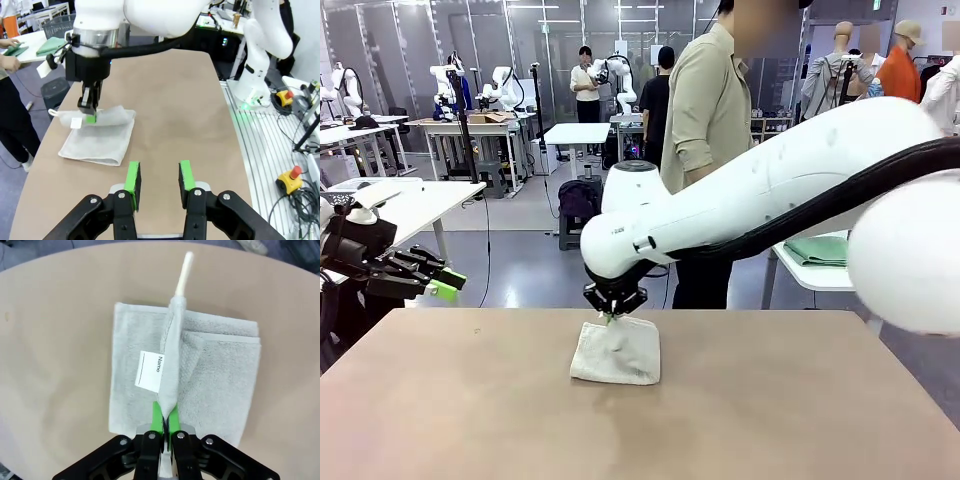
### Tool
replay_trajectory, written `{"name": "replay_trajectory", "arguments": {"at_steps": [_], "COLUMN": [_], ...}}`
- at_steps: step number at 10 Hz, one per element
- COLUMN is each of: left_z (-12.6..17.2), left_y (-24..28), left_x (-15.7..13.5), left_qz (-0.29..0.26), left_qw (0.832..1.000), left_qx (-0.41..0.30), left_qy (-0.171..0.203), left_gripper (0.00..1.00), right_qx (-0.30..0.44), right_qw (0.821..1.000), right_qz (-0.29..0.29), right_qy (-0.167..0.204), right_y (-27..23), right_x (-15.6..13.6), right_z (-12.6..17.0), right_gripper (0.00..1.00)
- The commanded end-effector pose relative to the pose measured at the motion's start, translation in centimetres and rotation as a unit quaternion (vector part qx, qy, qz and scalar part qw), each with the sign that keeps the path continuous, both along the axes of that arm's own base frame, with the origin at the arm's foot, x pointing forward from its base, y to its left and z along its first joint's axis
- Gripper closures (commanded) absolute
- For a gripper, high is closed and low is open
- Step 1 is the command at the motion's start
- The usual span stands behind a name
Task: Fold the towels and place them in the basket.
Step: When a person lays out a Towel with hook on the table, fold it in half twice.
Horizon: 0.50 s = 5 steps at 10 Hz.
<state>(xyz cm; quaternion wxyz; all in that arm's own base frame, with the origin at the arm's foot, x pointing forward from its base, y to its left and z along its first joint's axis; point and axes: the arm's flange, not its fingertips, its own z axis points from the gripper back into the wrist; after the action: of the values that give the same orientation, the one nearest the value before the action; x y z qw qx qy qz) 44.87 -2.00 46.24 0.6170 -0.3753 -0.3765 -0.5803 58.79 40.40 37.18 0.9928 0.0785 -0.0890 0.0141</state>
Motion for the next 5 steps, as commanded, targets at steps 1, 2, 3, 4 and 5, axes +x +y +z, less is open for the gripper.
{"name": "replay_trajectory", "arguments": {"at_steps": [1,2,3,4,5], "left_z": [0.2,0.2,0.2,0.2,0.2], "left_y": [0.2,0.2,0.2,0.2,0.2], "left_x": [0.0,0.0,0.0,0.0,0.0], "left_qz": [-0.009,-0.009,-0.009,-0.009,-0.009], "left_qw": [1.000,1.000,1.000,1.000,1.000], "left_qx": [-0.003,-0.003,-0.003,-0.003,-0.003], "left_qy": [-0.005,-0.005,-0.005,-0.005,-0.005], "left_gripper": [0.58,0.58,0.58,0.58,0.58], "right_qx": [0.005,0.007,0.007,0.015,0.030], "right_qw": [1.000,1.000,0.999,0.999,0.999], "right_qz": [-0.025,-0.028,-0.031,-0.033,-0.039], "right_qy": [0.001,-0.003,-0.002,-0.008,-0.020], "right_y": [1.5,2.1,2.4,2.3,2.3], "right_x": [0.9,1.1,1.4,1.7,1.8], "right_z": [-0.5,-0.9,-1.5,-1.9,-2.2], "right_gripper": [1.00,1.00,1.00,1.00,0.85]}}
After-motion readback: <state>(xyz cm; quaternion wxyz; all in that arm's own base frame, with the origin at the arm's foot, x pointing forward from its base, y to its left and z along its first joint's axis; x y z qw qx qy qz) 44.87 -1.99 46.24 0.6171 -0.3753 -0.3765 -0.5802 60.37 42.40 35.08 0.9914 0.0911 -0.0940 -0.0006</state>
